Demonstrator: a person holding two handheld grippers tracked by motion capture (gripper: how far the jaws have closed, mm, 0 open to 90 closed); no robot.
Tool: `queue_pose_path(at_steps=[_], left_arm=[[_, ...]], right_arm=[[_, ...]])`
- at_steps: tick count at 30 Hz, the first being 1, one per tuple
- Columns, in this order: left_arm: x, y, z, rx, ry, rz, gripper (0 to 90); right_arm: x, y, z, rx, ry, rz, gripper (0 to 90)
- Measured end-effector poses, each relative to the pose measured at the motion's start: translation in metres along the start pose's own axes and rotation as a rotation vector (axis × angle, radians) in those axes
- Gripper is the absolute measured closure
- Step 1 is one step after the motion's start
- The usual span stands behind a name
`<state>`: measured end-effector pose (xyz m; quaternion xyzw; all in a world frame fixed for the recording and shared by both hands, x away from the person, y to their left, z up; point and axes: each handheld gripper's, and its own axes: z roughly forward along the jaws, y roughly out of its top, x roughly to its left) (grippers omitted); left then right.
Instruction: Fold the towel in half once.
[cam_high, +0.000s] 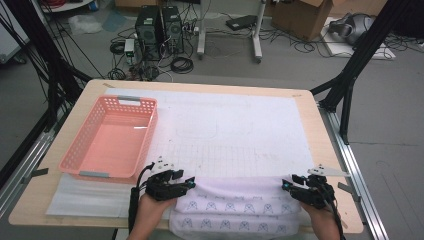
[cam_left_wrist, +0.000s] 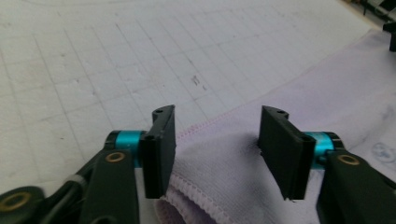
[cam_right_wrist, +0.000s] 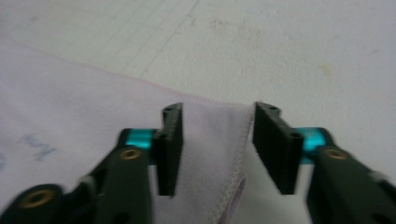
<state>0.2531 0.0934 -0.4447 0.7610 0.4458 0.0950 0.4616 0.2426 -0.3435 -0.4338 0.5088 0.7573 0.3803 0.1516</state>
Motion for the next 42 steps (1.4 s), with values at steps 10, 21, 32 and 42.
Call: queue_pose_path(at_steps=[10, 21, 32, 42], left_arm=[[-0.008, 0.004, -0.021, -0.131, -0.015, 0.059, 85.7], [-0.014, -0.017, -0.054, -0.114, -0.092, 0.091, 84.5], [-0.006, -0.022, -0.048, -0.112, -0.061, 0.039, 53.3], [0.013, -0.018, -0.029, -0.049, 0.042, 0.008, 45.2]], right_arm=[[-0.001, -0.004, -0.027, -0.112, 0.008, -0.049, 87.1], [0.011, -0.021, -0.054, -0.099, 0.116, -0.132, 87.0], [0.003, -0.033, -0.052, -0.090, 0.100, -0.042, 60.8], [0.001, -0.026, -0.010, 0.009, -0.010, -0.086, 49.1]])
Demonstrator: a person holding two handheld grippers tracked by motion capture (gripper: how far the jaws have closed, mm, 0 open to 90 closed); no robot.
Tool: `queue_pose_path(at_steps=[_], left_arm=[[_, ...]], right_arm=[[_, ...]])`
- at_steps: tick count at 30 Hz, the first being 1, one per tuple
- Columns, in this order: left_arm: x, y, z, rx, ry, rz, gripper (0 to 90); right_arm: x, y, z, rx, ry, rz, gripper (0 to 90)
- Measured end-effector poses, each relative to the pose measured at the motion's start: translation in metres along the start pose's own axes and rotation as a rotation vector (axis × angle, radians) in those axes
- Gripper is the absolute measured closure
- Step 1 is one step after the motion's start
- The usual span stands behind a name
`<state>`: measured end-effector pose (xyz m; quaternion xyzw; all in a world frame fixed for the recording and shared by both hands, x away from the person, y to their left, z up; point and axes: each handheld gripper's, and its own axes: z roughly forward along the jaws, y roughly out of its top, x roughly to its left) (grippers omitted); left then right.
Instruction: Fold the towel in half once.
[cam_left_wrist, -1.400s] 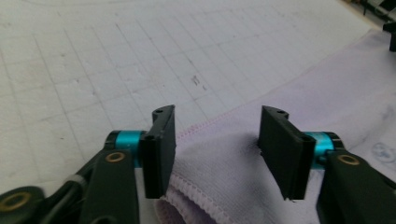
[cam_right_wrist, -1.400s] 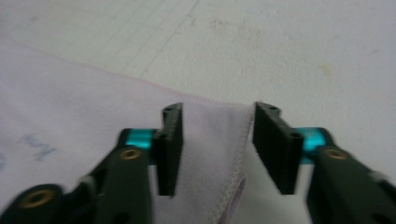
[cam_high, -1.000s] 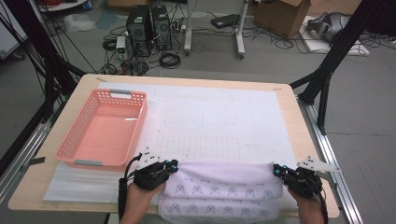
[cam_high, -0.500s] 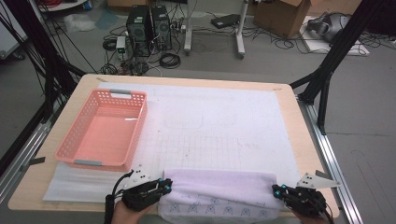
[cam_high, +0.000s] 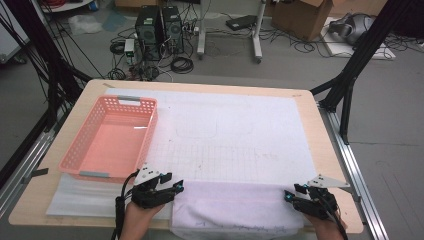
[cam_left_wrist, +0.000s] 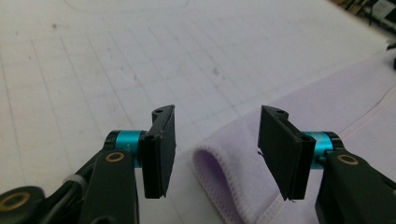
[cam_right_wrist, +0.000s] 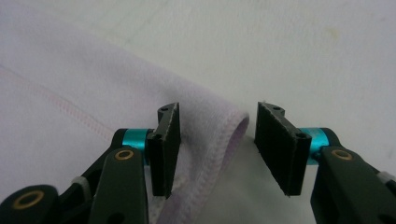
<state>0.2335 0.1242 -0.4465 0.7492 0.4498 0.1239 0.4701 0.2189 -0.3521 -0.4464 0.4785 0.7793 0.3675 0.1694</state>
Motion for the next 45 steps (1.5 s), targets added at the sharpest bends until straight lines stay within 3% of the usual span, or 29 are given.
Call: queue_pose_path(at_steps=[2, 8, 9, 12, 13, 17, 21, 25, 30, 32, 39, 45], left_arm=[[0.000, -0.004, 0.007, 0.045, 0.013, 0.003, 43.8], [-0.012, -0.006, 0.010, 0.053, 0.062, 0.099, 41.0], [-0.013, -0.006, 0.010, 0.054, 0.084, 0.122, 47.3], [-0.017, -0.007, 0.010, 0.054, 0.039, 0.134, 76.5], [-0.019, -0.007, 0.011, 0.057, 0.048, 0.150, 80.5], [-0.015, -0.003, 0.010, 0.045, 0.033, 0.101, 82.9], [-0.009, 0.011, 0.011, 0.007, 0.026, 0.064, 83.8], [-0.004, 0.025, 0.021, -0.007, 0.036, 0.046, 83.9], [0.004, 0.039, 0.039, -0.011, 0.057, 0.013, 83.9], [0.007, 0.044, 0.049, -0.006, 0.069, -0.006, 83.9], [0.024, 0.073, 0.072, 0.011, 0.112, -0.009, 83.8], [0.037, 0.098, 0.088, -0.006, 0.132, -0.029, 83.8]], right_arm=[[-0.001, -0.001, 0.000, -0.007, 0.007, 0.000, 49.0], [0.003, -0.002, 0.000, -0.009, -0.009, -0.033, 53.9], [0.002, -0.002, 0.000, -0.009, -0.004, -0.034, 58.8], [0.003, -0.001, 0.000, 0.000, 0.049, -0.042, 77.5], [0.004, -0.001, 0.000, 0.001, 0.052, -0.048, 79.2], [0.001, -0.002, -0.001, -0.006, 0.076, -0.022, 82.1], [-0.003, 0.002, -0.004, -0.036, 0.061, -0.020, 84.0], [-0.007, 0.010, -0.004, -0.065, 0.040, -0.016, 84.3], [-0.020, 0.022, 0.001, -0.092, 0.027, 0.023, 84.3], [-0.026, 0.028, 0.006, -0.099, 0.022, 0.034, 84.3], [-0.046, 0.057, 0.028, -0.089, -0.014, 0.047, 84.2], [-0.061, 0.085, 0.042, -0.090, -0.037, 0.056, 84.2]])
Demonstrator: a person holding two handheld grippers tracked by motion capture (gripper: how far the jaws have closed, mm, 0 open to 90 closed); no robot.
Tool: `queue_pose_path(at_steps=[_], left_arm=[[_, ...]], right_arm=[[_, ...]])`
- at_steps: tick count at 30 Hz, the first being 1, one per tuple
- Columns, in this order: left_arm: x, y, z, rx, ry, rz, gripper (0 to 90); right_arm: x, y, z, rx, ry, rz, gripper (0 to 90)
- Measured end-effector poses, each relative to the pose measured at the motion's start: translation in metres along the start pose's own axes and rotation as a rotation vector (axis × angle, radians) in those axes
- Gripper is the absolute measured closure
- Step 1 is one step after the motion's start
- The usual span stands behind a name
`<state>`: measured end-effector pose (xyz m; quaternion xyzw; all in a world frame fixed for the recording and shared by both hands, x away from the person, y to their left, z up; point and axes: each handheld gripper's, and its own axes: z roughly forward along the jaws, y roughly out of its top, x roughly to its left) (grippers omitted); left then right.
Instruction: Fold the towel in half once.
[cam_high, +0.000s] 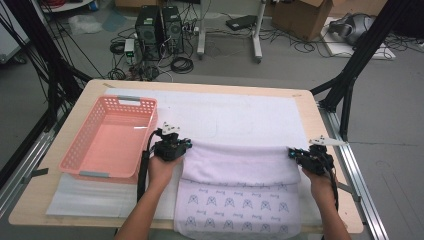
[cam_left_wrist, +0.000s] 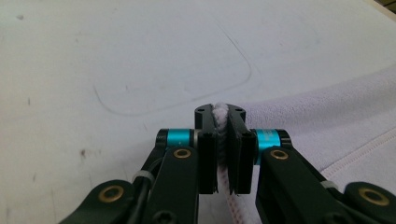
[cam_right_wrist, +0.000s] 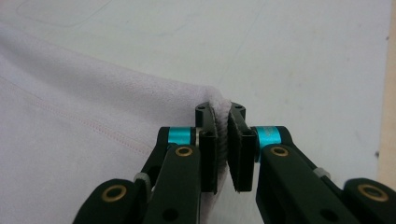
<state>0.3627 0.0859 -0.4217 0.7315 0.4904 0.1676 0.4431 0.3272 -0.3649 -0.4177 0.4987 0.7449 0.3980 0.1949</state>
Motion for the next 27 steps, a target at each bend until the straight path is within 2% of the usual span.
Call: queue_pose_path(at_steps=[3, 6, 12, 14, 17, 19, 22, 25, 27], left_arm=[[0.005, 0.007, 0.009, -0.019, 0.005, -0.018, 83.8], [0.011, 0.013, 0.019, -0.001, 0.009, -0.030, 83.8], [0.021, 0.028, 0.032, -0.019, 0.020, -0.031, 83.7], [0.026, 0.032, 0.037, -0.011, 0.027, -0.053, 83.7], [0.032, 0.035, 0.043, -0.008, 0.042, -0.068, 83.6], [0.034, 0.034, 0.045, -0.008, 0.035, -0.078, 83.1], [0.034, 0.032, 0.047, 0.010, 0.026, -0.070, 81.5], [0.033, 0.032, 0.047, 0.013, 0.030, -0.074, 74.1], [0.036, 0.033, 0.044, 0.018, 0.037, -0.098, 55.9]], right_arm=[[-0.007, 0.008, 0.009, 0.005, -0.007, 0.007, 84.2], [-0.013, 0.014, 0.018, 0.001, -0.007, 0.019, 84.2], [-0.025, 0.027, 0.039, 0.021, -0.021, 0.029, 84.2], [-0.028, 0.033, 0.046, 0.020, -0.028, 0.034, 84.2], [-0.031, 0.041, 0.054, 0.010, -0.034, 0.044, 84.5], [-0.032, 0.043, 0.059, 0.004, -0.037, 0.050, 84.5], [-0.036, 0.039, 0.065, 0.028, -0.037, 0.079, 84.5], [-0.035, 0.038, 0.069, 0.040, -0.042, 0.082, 84.2], [-0.034, 0.038, 0.068, 0.036, -0.034, 0.093, 79.6]])
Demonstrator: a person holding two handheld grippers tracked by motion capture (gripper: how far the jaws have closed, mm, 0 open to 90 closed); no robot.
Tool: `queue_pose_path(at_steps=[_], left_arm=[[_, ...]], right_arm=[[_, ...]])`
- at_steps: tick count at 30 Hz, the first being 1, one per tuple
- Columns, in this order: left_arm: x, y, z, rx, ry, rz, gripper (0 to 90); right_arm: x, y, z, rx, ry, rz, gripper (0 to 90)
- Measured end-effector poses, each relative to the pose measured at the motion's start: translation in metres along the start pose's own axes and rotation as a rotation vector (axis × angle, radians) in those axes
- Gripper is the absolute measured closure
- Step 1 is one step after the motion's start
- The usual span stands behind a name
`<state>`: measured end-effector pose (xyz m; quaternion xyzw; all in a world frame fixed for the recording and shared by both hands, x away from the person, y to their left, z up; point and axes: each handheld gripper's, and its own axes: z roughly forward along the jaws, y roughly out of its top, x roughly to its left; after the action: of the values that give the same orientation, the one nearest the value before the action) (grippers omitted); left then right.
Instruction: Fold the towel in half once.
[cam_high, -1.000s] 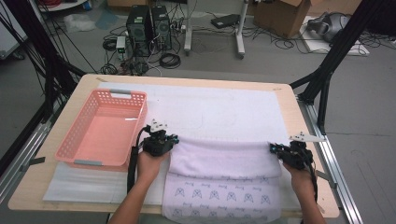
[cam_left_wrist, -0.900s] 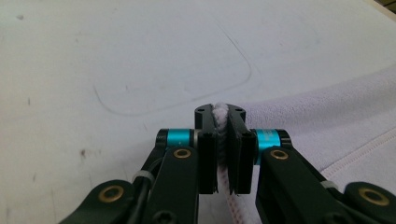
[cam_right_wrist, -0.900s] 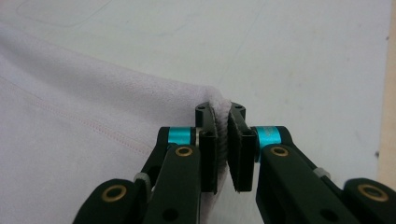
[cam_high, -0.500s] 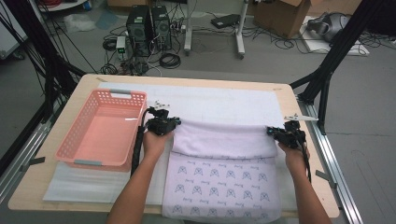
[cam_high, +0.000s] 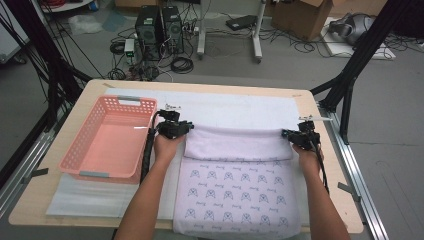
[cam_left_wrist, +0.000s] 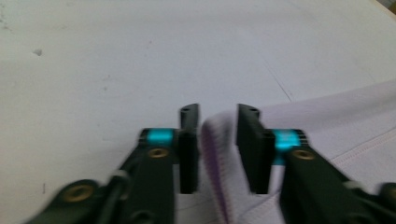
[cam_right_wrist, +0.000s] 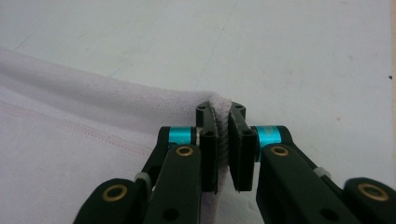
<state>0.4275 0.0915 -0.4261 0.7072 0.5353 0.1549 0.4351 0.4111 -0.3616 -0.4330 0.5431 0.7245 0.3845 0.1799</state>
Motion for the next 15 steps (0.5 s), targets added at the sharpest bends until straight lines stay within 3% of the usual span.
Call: queue_pose_path(at_steps=[2, 6, 9, 15], left_arm=[[0.001, 0.001, -0.006, -0.003, -0.005, -0.013, 51.2], [-0.003, -0.001, -0.017, -0.016, -0.047, 0.013, 48.9], [-0.009, -0.006, -0.020, -0.021, -0.080, 0.023, 47.9], [-0.019, -0.024, -0.018, 0.041, -0.114, 0.057, 46.6]], right_arm=[[-0.001, 0.000, -0.003, -0.007, 0.024, 0.015, 72.8], [-0.005, 0.001, -0.016, -0.032, 0.036, 0.050, 65.2], [-0.005, 0.000, -0.025, -0.031, 0.048, 0.033, 63.8], [-0.001, -0.007, -0.037, -0.006, 0.087, 0.002, 61.4]])
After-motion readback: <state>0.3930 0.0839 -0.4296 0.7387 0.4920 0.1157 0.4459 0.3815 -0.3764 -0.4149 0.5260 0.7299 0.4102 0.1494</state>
